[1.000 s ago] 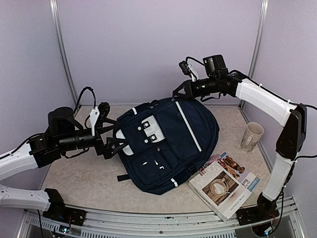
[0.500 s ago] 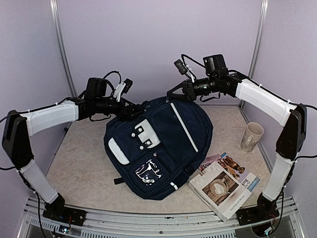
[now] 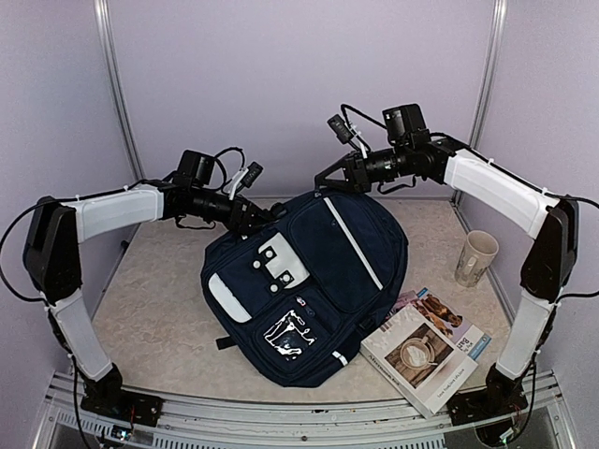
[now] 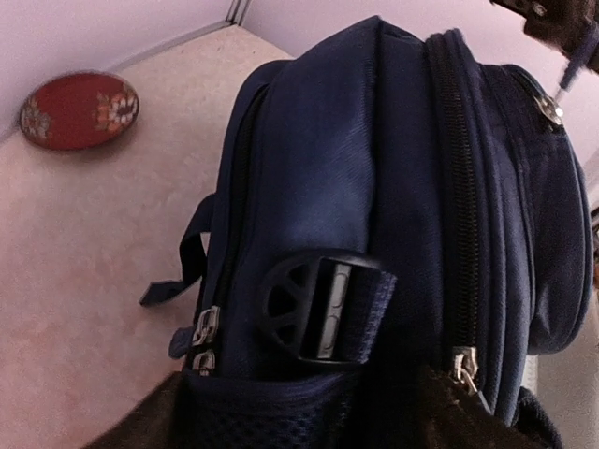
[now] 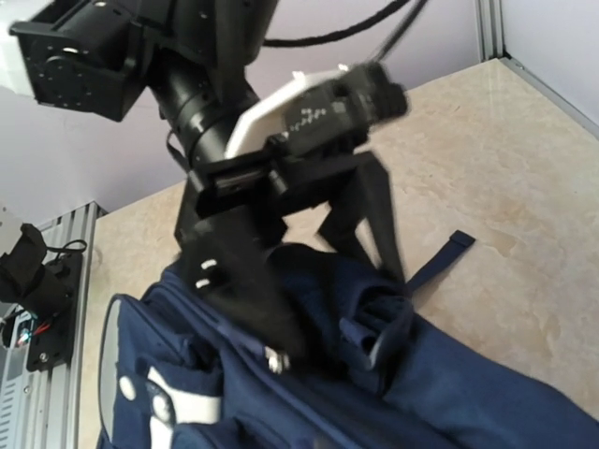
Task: Pack the student bag
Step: Hold the upper front pocket of the student bag, then unzip the upper front pocket of the student bag.
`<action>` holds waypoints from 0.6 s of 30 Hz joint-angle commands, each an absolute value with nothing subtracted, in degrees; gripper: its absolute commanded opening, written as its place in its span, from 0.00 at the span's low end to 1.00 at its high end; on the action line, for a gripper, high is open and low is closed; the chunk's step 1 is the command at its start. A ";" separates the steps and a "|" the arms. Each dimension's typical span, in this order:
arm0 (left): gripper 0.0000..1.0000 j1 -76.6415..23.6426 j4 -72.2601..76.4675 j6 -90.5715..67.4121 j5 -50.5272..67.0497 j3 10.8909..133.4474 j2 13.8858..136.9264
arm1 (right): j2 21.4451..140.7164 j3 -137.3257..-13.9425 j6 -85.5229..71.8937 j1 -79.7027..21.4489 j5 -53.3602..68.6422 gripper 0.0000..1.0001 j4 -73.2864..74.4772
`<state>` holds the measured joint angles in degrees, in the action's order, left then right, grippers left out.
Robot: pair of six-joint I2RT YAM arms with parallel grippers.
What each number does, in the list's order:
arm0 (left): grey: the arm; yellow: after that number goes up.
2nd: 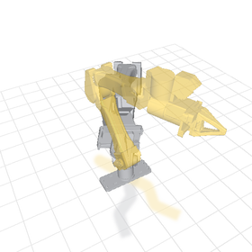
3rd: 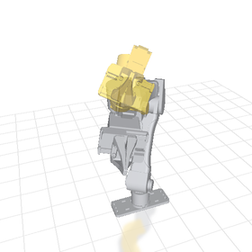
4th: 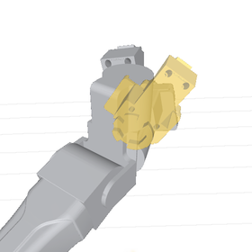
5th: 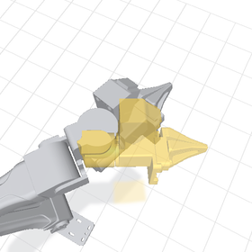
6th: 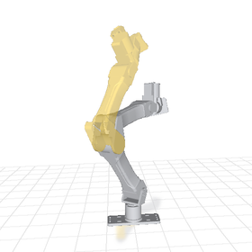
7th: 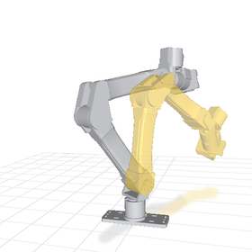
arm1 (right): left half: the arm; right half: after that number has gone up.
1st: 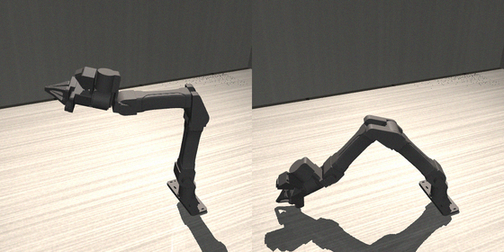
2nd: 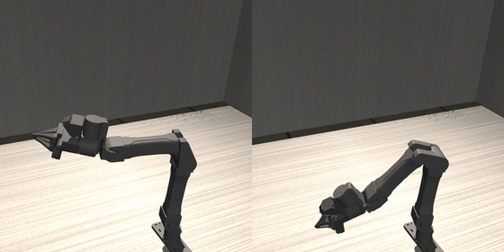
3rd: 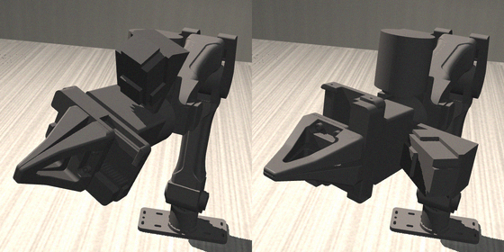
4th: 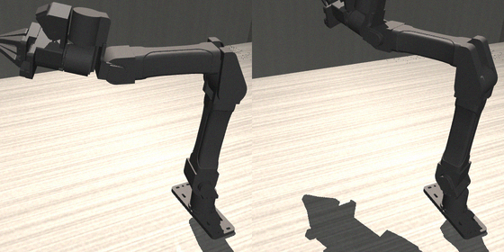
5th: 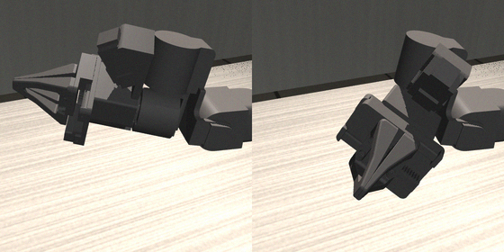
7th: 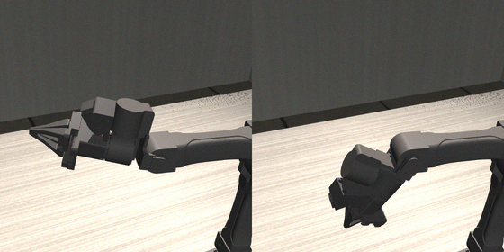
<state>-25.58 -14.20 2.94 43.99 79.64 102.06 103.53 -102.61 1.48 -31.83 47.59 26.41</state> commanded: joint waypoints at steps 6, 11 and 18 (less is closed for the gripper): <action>0.00 -25.70 -15.03 2.65 52.54 79.45 102.48 | 102.70 -104.74 0.28 -32.08 45.64 0.00 19.23; 0.00 -25.80 -11.18 0.97 46.40 74.88 94.17 | 100.92 -101.62 -4.26 -31.80 34.72 0.00 19.60; 0.00 -27.92 -7.42 5.46 35.98 65.53 78.76 | 91.38 -88.16 -16.10 -26.11 27.60 0.00 11.98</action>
<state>-26.24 -12.73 2.00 39.51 68.77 87.00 99.61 -94.43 -8.08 -30.55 34.20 20.53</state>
